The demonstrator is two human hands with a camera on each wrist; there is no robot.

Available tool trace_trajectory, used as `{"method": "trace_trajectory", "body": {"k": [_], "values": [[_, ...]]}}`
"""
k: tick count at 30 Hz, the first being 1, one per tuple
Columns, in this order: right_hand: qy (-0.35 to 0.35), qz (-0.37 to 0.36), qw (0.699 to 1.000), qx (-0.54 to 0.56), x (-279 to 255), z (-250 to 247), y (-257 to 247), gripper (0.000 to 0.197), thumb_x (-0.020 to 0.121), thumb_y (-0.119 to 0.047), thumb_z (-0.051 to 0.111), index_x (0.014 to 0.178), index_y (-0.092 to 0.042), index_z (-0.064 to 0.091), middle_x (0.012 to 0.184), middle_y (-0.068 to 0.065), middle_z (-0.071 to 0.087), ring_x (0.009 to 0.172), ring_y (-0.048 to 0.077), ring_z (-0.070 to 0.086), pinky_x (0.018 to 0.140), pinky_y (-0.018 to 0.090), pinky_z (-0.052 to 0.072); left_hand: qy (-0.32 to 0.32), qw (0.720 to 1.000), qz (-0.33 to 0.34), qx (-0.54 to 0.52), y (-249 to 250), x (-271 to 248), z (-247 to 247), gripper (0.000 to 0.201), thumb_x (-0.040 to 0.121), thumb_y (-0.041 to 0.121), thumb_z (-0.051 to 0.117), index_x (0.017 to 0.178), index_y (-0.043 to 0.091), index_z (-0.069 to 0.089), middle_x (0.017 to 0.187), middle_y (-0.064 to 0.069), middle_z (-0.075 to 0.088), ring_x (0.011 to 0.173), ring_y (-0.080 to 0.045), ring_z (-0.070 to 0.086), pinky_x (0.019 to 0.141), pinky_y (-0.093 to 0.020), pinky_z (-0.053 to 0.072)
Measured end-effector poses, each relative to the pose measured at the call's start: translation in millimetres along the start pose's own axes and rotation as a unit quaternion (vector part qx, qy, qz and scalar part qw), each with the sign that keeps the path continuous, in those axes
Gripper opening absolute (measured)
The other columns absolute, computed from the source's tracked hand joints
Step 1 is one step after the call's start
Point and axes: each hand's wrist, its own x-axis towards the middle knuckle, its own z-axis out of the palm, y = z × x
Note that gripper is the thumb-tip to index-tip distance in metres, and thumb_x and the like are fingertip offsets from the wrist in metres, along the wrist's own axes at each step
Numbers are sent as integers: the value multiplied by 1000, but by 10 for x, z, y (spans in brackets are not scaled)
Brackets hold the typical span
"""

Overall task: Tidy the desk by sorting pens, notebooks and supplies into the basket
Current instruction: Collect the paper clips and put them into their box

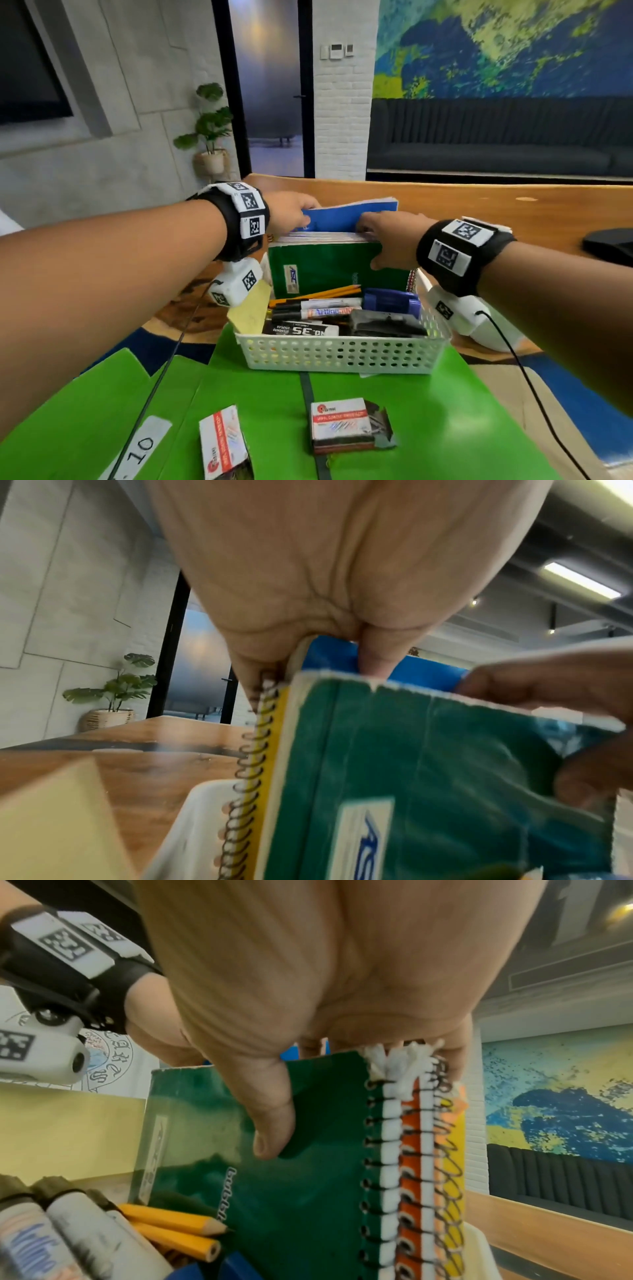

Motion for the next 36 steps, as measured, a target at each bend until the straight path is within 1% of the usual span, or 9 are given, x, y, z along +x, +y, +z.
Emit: {"method": "trace_trajectory", "body": {"k": [5, 8, 15, 20, 24, 28, 30, 33, 36], "values": [[74, 2, 997, 6, -6, 12, 3, 88, 64, -34, 88, 135, -29, 36, 132, 3, 47, 116, 27, 47, 94, 49, 49, -55, 998, -16, 31, 118, 60, 191, 61, 102, 59, 23, 150, 24, 38, 151, -6, 45, 131, -24, 45, 110, -32, 30], [81, 3, 994, -70, 42, 33, 2, 106, 65, -43, 83, 151, -34, 22, 153, 6, 27, 140, 33, 28, 111, 56, 35, -38, 992, -56, 108, 213, 49, 248, 112, 64, 96, 11, 157, 34, 12, 159, -14, 24, 143, -41, 29, 117, -54, 24], [-45, 41, 998, 6, 156, 55, -46, 86, 90, -43, 58, 158, -29, 8, 161, 5, 24, 148, 31, 24, 115, 48, 30, -103, 980, -23, 166, 241, 106, 226, 139, 50, 97, 56, 157, 31, -3, 159, -7, 30, 137, -29, 41, 114, -44, 36], [-92, 54, 994, 15, 287, 24, 13, 75, 93, -42, 51, 157, -35, 12, 161, 3, 24, 142, 34, 35, 114, 47, 35, -115, 976, -32, 182, 249, 218, 216, 115, 76, 66, 72, 158, 22, 3, 154, -9, 39, 131, -29, 47, 108, -38, 41], [-85, 50, 995, -4, 251, 17, -24, 79, 96, -39, 50, 160, -34, 5, 164, 1, 20, 148, 30, 25, 117, 47, 26, -83, 978, -43, 187, 254, 269, 295, 109, 76, 66, 71, 155, 21, 9, 144, -14, 49, 118, -33, 56, 101, -42, 47], [-5, 30, 999, -36, 35, 25, -102, 88, 88, -35, 63, 159, -29, 10, 164, 5, 19, 151, 30, 15, 118, 62, 18, -12, 976, -56, 211, 153, 126, 312, 126, 68, 84, 57, 157, 23, -8, 161, -17, 18, 145, -39, 27, 115, -51, 31], [69, 3, 997, -25, -173, -3, -202, 85, 82, -38, 67, 154, -28, 24, 158, 9, 26, 146, 33, 22, 116, 59, 24, 68, 979, -30, 191, 164, -100, 254, 115, 67, 83, 57, 156, 26, 12, 156, -15, 23, 142, -39, 27, 112, -54, 31], [168, -71, 983, -12, -630, -93, -470, 55, 79, -36, 67, 130, -26, 48, 135, 7, 43, 126, 33, 40, 101, 48, 38, 152, 977, 31, 149, 319, -619, 106, 55, 74, 69, 63, 116, 35, 56, 121, -3, 47, 116, -30, 47, 96, -45, 44], [106, -180, 977, 42, -1150, -37, -765, 22, 82, -29, 67, 101, -26, 59, 106, -3, 59, 93, 23, 54, 77, 36, 45, 85, 979, 121, 137, 507, -1260, 104, 29, 69, 58, 46, 82, 34, 57, 80, 15, 55, 82, -18, 58, 74, -32, 47]]}}
